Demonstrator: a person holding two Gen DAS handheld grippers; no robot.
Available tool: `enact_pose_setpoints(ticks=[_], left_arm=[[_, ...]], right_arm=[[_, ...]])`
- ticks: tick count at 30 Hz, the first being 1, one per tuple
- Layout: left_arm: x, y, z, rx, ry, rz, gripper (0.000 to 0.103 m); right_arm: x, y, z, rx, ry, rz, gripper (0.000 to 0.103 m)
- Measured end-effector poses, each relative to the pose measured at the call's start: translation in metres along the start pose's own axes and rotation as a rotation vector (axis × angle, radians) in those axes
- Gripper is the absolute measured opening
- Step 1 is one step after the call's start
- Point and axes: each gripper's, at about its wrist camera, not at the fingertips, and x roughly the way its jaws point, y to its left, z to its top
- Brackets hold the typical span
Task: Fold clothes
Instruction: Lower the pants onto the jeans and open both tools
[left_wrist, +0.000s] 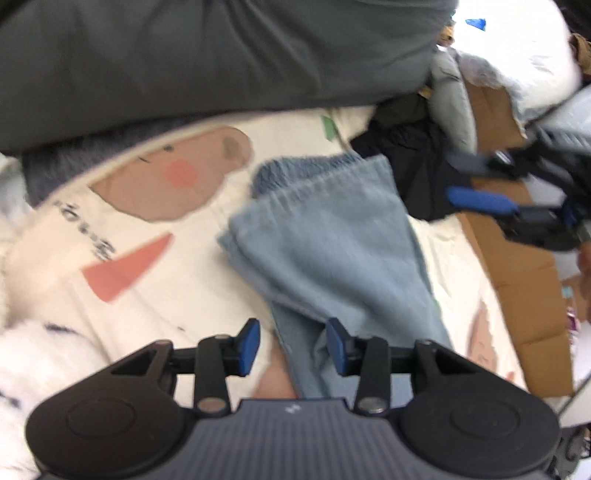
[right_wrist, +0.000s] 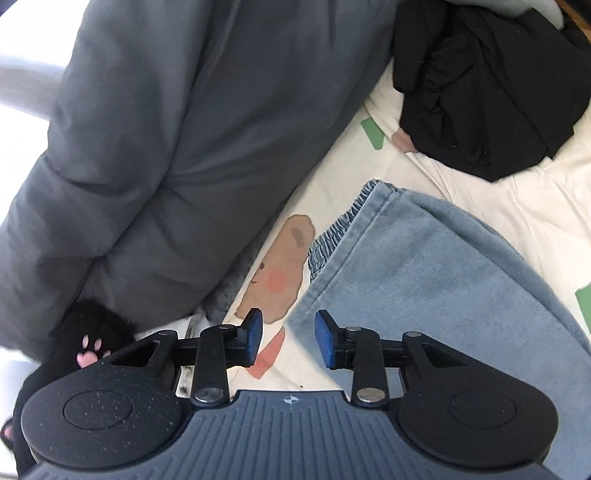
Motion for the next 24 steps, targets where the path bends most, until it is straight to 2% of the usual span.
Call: enact_pose_setpoints(ticks=[4, 5, 13, 17, 20, 22, 24], left_arm=[[0.008, 0.009, 0.008, -0.048, -0.029, 0.041, 0.058], [0.013, 0.010, 0.009, -0.060, -0.032, 0.044, 0.058], [0.051, 0.021, 0.020, -0.148, -0.050, 0.069, 0.059], [0.061, 0.026, 0.022, -0.207, -0.102, 0.080, 0.059], [0.067, 0.028, 0.023, -0.238, -0.140, 0.078, 0.054], [0.072, 0.028, 0.023, -0.260, -0.153, 0.081, 0.036], [0.074, 0.029, 0.023, -0.277, -0.169, 0.092, 0.035]], right_arm=[[-0.009, -0.018, 0.002, -0.096, -0.048, -0.042, 0.041], [-0.009, -0.023, 0.003, -0.118, -0.060, -0.053, 0.046], [0.012, -0.051, 0.022, -0.308, -0.090, -0.108, 0.046], [0.028, -0.057, 0.033, -0.427, -0.101, -0.116, 0.046], [0.043, -0.060, 0.043, -0.493, -0.103, -0.104, 0.046], [0.053, -0.061, 0.049, -0.519, -0.097, -0.100, 0.046], [0.062, -0.062, 0.053, -0.541, -0.092, -0.092, 0.046]])
